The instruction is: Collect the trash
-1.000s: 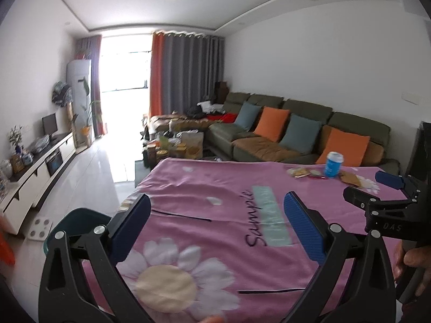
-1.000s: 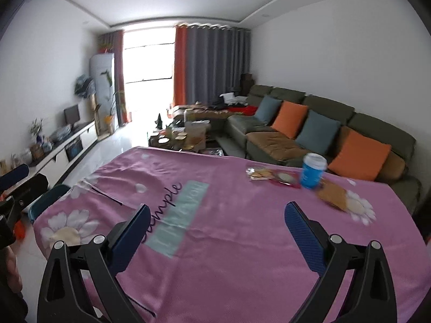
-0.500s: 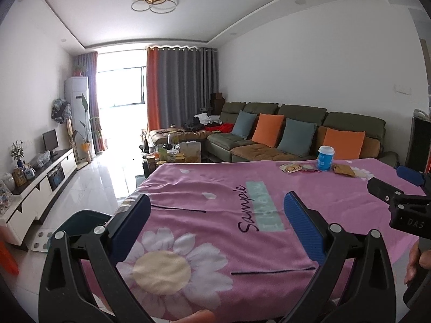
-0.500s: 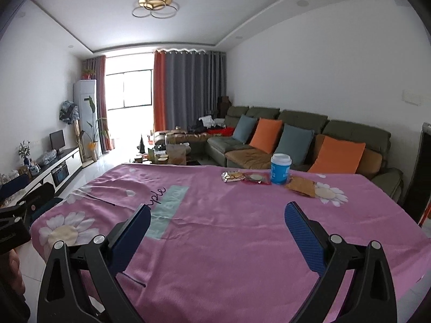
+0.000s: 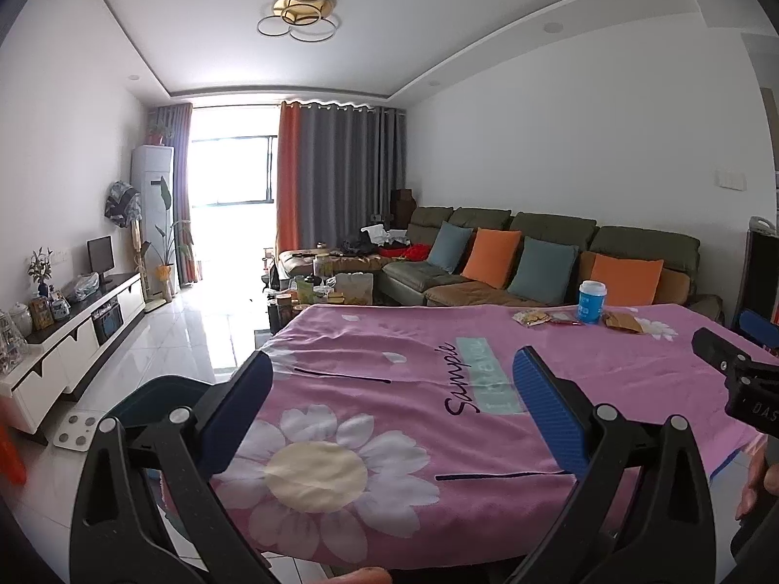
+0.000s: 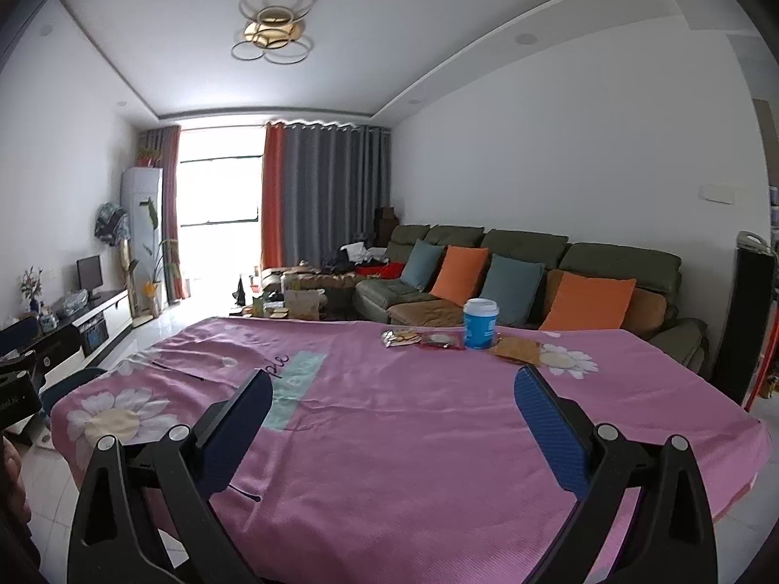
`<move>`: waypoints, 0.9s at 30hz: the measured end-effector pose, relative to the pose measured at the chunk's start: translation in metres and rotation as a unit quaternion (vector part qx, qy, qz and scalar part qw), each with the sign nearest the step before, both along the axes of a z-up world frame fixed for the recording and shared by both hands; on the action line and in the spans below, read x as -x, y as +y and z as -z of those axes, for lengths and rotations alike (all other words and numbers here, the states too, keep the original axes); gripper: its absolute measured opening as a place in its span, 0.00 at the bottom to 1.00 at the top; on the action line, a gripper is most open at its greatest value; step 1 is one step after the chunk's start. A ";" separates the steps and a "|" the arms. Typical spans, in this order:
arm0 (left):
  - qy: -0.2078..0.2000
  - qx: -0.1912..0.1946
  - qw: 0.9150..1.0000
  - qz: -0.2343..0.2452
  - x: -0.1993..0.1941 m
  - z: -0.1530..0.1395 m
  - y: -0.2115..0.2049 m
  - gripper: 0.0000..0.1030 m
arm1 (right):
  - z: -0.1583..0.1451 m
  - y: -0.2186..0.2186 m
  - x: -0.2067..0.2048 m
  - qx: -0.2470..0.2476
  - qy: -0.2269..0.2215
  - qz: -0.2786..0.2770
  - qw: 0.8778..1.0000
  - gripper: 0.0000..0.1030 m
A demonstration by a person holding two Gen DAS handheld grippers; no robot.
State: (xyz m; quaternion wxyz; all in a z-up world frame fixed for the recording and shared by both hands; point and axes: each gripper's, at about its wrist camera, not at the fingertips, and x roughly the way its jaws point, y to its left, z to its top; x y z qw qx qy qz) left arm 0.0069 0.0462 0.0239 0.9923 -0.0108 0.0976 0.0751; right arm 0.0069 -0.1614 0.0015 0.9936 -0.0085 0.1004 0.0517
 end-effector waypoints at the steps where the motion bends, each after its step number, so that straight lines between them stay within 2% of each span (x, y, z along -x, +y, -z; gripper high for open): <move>1: -0.001 0.000 1.000 -0.001 0.001 0.000 0.000 0.95 | 0.001 -0.001 0.002 -0.003 0.001 0.001 1.000 0.93; 9: -0.007 0.005 1.000 0.003 0.003 0.000 -0.002 0.95 | 0.006 -0.007 0.011 -0.013 0.005 0.012 1.000 0.93; 27: 0.019 0.008 1.000 0.018 -0.020 0.016 -0.003 0.95 | 0.015 -0.008 0.003 -0.010 0.026 0.025 0.999 0.93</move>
